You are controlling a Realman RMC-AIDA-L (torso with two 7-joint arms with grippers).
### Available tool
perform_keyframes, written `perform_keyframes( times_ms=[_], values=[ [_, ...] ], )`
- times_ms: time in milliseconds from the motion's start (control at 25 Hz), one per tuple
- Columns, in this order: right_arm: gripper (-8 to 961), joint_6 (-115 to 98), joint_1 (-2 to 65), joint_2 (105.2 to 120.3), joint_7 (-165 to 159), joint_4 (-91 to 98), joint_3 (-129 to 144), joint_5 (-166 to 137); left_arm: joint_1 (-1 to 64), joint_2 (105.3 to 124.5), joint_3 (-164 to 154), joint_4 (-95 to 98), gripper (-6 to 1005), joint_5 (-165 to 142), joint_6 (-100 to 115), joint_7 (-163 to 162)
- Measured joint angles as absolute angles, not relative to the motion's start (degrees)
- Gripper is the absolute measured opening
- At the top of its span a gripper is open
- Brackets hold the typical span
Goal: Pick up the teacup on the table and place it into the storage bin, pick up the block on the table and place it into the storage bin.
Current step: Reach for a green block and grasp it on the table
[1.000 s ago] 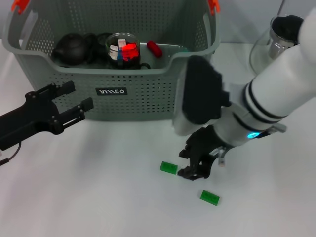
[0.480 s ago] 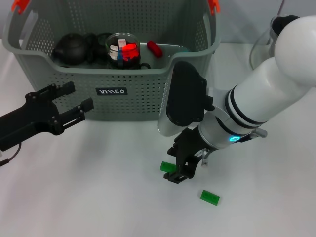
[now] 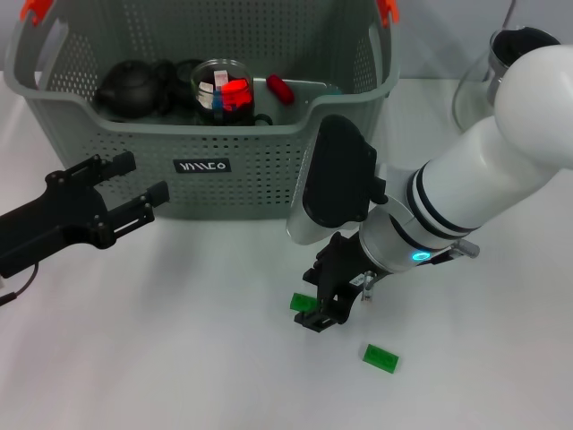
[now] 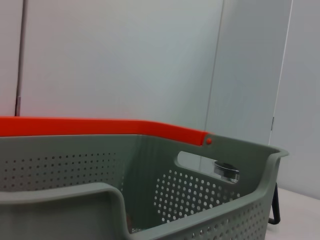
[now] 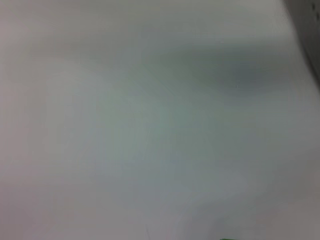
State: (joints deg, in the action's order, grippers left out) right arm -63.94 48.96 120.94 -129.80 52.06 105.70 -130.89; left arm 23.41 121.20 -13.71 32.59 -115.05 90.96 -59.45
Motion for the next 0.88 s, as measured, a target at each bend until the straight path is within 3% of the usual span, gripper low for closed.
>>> perform_keyframes(
  times_ms=[400, 880],
  values=[
    [607, -62.33, 49.17, 121.01, -129.52, 49.99, 106.38, -129.38, 23.38, 121.29, -13.71, 32.51, 690, -115.05, 90.97, -59.42],
    [377, -61.99, 49.33, 120.95, -129.65, 49.23, 106.44, -129.45, 23.38, 121.29, -13.71, 32.52, 690, -115.05, 90.96, -59.41]
  ],
)
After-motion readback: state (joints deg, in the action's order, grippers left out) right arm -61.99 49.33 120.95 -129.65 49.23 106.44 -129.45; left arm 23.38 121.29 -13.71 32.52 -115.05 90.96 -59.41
